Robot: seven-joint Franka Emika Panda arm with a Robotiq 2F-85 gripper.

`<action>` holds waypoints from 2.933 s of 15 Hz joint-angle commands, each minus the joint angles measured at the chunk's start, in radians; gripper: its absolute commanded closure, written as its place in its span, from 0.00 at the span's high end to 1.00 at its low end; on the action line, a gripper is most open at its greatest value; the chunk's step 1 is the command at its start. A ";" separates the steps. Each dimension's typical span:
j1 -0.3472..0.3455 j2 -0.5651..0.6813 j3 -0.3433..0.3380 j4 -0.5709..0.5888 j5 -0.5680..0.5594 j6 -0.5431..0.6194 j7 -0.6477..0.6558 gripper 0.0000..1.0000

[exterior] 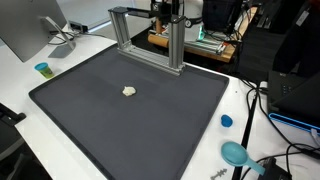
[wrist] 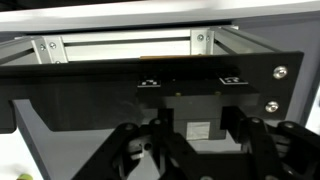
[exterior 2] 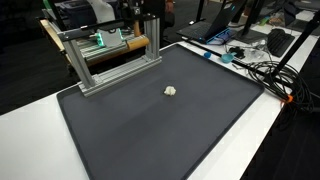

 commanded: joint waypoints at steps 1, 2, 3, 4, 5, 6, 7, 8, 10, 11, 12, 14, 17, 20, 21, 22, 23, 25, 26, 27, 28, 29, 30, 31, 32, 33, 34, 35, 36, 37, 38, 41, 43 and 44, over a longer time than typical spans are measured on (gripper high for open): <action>-0.015 0.019 0.033 0.050 0.001 -0.063 0.073 0.31; -0.016 0.025 0.039 0.060 0.003 -0.073 0.090 0.26; -0.017 0.033 0.040 0.068 0.007 -0.079 0.103 0.25; -0.019 0.041 0.044 0.077 0.007 -0.082 0.113 0.21; -0.018 0.049 0.047 0.086 0.006 -0.080 0.120 0.21; -0.020 0.057 0.048 0.092 0.003 -0.068 0.126 0.21; -0.021 0.064 0.047 0.098 0.000 -0.062 0.128 0.21; -0.021 0.067 0.047 0.103 -0.001 -0.054 0.128 0.21; -0.033 0.077 0.051 0.123 -0.019 -0.015 0.140 0.21; -0.041 0.092 0.051 0.146 -0.034 0.000 0.141 0.21; -0.052 0.111 0.049 0.175 -0.051 0.012 0.141 0.21; -0.075 0.168 0.042 0.249 -0.093 0.029 0.130 0.21; -0.079 0.304 0.028 0.407 -0.124 -0.005 0.080 0.21; -0.065 0.269 0.019 0.359 -0.103 0.020 0.080 0.46; -0.064 0.282 0.019 0.360 -0.103 0.021 0.082 0.46; -0.063 0.283 0.019 0.353 -0.103 0.021 0.082 0.46; -0.064 0.276 0.019 0.346 -0.103 0.020 0.082 0.46; -0.063 0.268 0.020 0.342 -0.103 0.021 0.082 0.46; -0.063 0.266 0.020 0.342 -0.103 0.021 0.082 0.46; -0.063 0.265 0.020 0.342 -0.103 0.021 0.082 0.46; -0.063 0.265 0.020 0.342 -0.103 0.021 0.082 0.46; -0.063 0.265 0.020 0.342 -0.103 0.021 0.082 0.46; -0.063 0.265 0.020 0.342 -0.103 0.021 0.082 0.21; -0.061 0.288 0.023 0.354 -0.102 0.040 0.088 0.21; -0.056 0.330 0.026 0.374 -0.102 0.067 0.084 0.21; -0.051 0.366 0.026 0.390 -0.098 0.098 0.080 0.21; -0.046 0.405 0.025 0.405 -0.097 0.144 0.074 0.21; -0.042 0.446 0.023 0.425 -0.098 0.189 0.069 0.21; -0.036 0.486 0.016 0.446 -0.092 0.217 0.047 0.21; -0.029 0.531 0.003 0.474 -0.069 0.232 0.015 0.21; -0.022 0.573 -0.005 0.502 -0.047 0.222 -0.022 0.21; -0.016 0.686 -0.009 0.577 -0.019 0.198 -0.077 0.21; -0.014 0.748 -0.005 0.618 0.005 0.196 -0.111 0.21; -0.014 0.771 -0.002 0.635 0.011 0.190 -0.122 0.21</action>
